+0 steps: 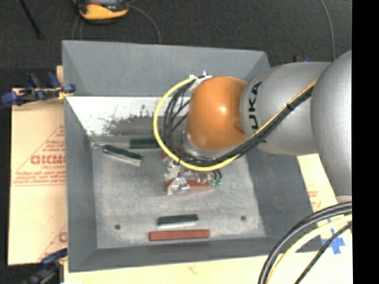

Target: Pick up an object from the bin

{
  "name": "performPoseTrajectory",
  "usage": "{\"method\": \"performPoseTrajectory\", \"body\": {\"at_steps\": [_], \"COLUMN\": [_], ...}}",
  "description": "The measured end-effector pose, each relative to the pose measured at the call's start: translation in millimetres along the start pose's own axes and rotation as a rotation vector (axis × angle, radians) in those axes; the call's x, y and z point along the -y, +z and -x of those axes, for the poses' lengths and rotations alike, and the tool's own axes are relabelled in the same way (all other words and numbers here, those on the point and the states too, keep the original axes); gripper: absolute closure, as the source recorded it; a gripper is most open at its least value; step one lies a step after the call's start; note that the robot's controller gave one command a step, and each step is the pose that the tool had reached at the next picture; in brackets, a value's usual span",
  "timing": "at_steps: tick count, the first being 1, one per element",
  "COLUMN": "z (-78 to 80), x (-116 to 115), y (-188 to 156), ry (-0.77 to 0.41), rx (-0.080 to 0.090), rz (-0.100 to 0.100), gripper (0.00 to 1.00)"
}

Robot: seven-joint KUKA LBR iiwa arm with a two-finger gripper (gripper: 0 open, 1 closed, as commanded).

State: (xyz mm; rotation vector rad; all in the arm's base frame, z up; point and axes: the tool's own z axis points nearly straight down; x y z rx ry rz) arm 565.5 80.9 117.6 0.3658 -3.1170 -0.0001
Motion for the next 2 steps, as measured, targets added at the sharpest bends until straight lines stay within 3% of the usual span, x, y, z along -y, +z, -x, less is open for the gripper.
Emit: {"method": "performPoseTrajectory", "body": {"at_steps": [1,2], "z": [-12.0,-16.9], "x": [0,7], "y": [-57,-86], "ry": [0.015,-0.014], "rx": [0.002,0.011], "rz": [0.0,-0.002], "gripper": [1.0,1.0]}}
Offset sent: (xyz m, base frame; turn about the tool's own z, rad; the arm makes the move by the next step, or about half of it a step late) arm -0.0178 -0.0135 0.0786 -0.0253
